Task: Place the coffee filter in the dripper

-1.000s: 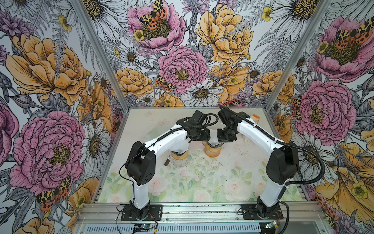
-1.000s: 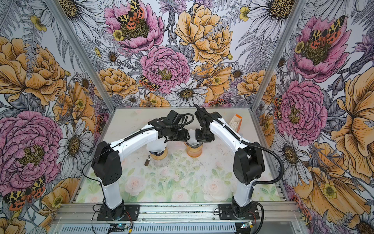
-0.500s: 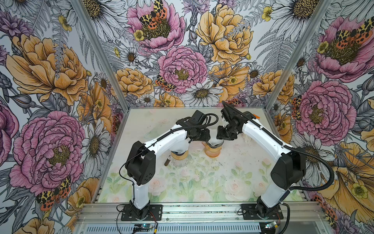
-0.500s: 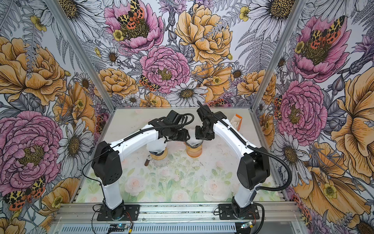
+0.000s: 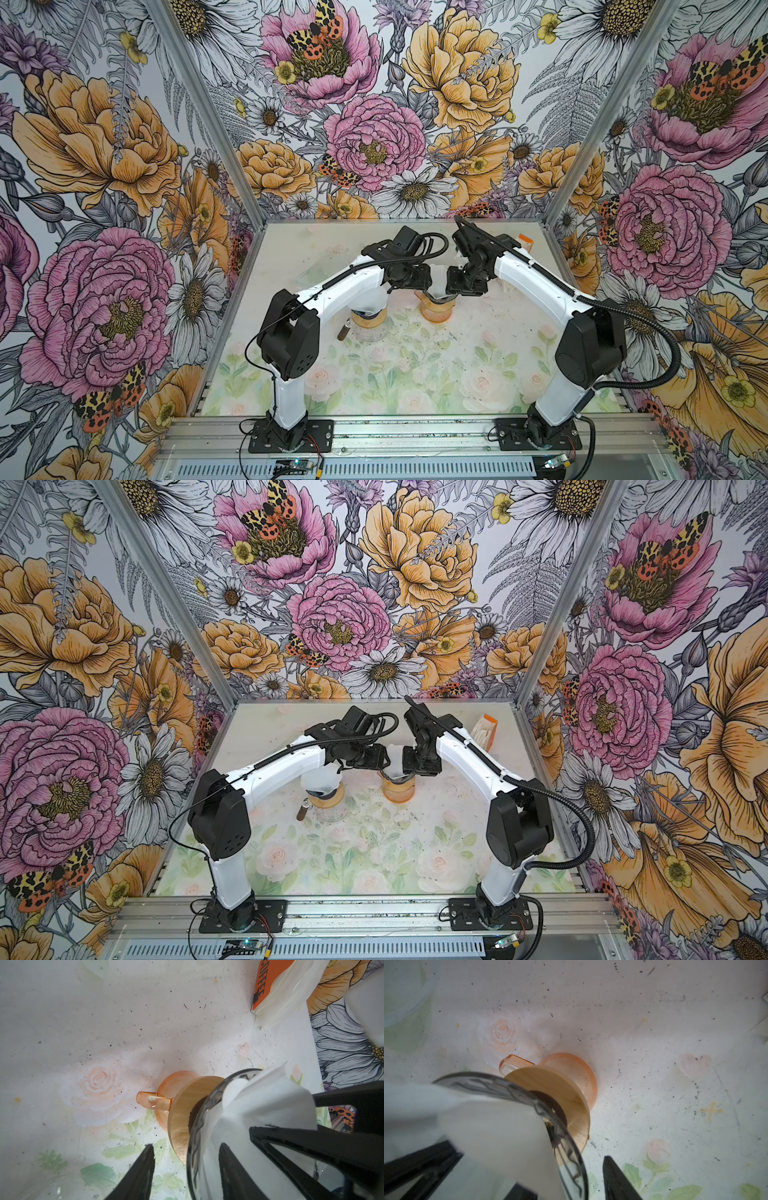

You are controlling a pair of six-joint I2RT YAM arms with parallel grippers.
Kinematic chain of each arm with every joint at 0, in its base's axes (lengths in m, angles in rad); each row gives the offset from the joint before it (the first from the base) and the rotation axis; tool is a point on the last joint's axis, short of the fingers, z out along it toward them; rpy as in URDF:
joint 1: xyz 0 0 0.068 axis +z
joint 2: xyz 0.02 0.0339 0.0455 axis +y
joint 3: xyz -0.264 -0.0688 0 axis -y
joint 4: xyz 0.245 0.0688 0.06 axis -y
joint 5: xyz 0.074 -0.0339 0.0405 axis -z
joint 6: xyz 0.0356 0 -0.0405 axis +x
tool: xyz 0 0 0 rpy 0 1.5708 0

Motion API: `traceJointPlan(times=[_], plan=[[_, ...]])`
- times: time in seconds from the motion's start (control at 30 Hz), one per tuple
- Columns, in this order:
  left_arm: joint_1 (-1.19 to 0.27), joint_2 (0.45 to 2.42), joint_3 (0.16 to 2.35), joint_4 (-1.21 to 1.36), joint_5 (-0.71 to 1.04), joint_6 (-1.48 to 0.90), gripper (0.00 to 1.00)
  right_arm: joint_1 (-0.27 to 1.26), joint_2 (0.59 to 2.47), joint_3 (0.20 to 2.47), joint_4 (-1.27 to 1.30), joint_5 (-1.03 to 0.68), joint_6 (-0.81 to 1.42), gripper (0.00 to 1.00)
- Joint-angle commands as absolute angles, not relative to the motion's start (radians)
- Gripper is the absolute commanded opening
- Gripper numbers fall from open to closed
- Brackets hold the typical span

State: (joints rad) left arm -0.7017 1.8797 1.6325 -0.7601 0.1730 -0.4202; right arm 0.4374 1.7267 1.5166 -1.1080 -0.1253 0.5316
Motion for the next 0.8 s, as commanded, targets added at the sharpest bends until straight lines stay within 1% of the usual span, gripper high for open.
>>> traceJointPlan(times=[0.0,0.27,0.47,0.63,0.77], plan=[[-0.699,1.885,1.624,-0.762,0.167,-0.431,0.51,0.435,1.737,1.508,-1.096,-0.108,0.533,0.51],[-0.699,1.885,1.623,-0.762,0.172,-0.433,0.52,0.436,1.741,1.516,-1.095,-0.116,0.525,0.52],[-0.701,1.884,1.634,-0.762,0.177,-0.433,0.51,0.436,1.726,1.578,-1.094,-0.141,0.517,0.53],[-0.701,1.875,1.635,-0.762,0.173,-0.434,0.52,0.433,1.722,1.603,-1.094,-0.107,0.518,0.56],[-0.700,1.873,1.627,-0.766,0.168,-0.435,0.51,0.427,1.738,1.584,-1.096,-0.084,0.524,0.56]])
